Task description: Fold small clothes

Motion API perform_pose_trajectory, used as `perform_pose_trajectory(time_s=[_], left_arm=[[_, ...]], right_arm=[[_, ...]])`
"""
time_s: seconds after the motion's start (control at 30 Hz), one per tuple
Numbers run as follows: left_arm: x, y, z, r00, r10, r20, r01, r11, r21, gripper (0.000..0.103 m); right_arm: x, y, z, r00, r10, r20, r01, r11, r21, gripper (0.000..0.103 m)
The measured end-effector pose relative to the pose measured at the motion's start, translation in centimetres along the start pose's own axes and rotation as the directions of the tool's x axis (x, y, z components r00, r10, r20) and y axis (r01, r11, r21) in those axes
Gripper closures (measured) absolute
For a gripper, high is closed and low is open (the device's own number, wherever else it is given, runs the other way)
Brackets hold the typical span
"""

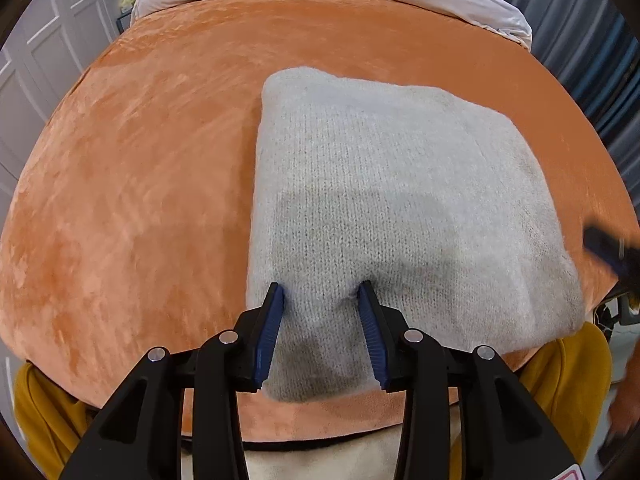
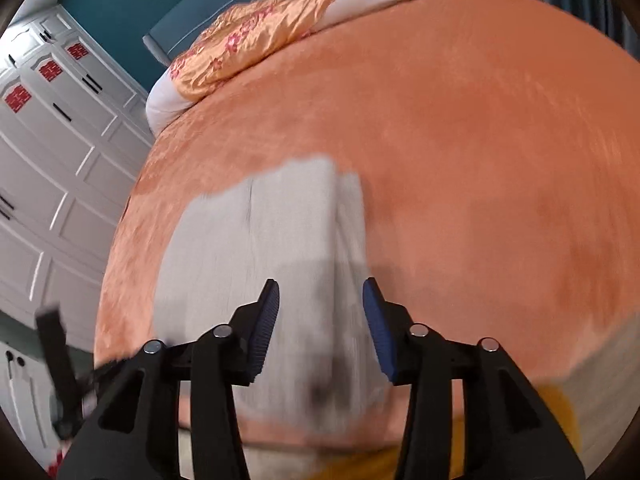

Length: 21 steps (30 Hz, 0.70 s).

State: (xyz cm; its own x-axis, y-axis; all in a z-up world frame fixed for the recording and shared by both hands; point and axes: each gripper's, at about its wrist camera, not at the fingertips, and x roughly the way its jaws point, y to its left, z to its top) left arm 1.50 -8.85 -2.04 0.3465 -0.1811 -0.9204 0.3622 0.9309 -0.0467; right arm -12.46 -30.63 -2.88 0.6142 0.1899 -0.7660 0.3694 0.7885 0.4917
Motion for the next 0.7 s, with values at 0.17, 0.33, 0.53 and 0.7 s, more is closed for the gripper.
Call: perform_pose_trajectory(time_s=[0.17, 0.33, 0.53, 0.7], left_arm=[[0.1, -0.1, -0.2, 1.0, 0.002, 0.005, -0.002, 1.0, 0.002, 0.065], [-0.2, 0.8, 0.1, 0.999, -0.033, -0.014, 0.033, 0.999, -0.022, 0.062], [0.0, 0.8, -0.2, 0.999, -0.035, -0.016, 0.035, 0.999, -0.015, 0.061], [0.0, 0.9, -0.3, 0.999, -0.034, -0.01, 0.034, 0.999, -0.022, 0.061]], right_arm=[[3.7, 1.5, -3.1, 0.993, -0.087, -0.074, 0.083, 0.995, -0.062, 0.079], [-1.7, 4.4, -1.1, 0.994, -0.008, 0.111, 0.019, 0.995, -0.094, 0.096], [5.9, 0.5, -2.4, 0.977, -0.162, -0.137, 0.159, 0.987, -0.033, 0.096], [5.8, 2.3, -1.7, 0.965, -0.233, -0.125, 0.222, 0.971, -0.093, 0.095]])
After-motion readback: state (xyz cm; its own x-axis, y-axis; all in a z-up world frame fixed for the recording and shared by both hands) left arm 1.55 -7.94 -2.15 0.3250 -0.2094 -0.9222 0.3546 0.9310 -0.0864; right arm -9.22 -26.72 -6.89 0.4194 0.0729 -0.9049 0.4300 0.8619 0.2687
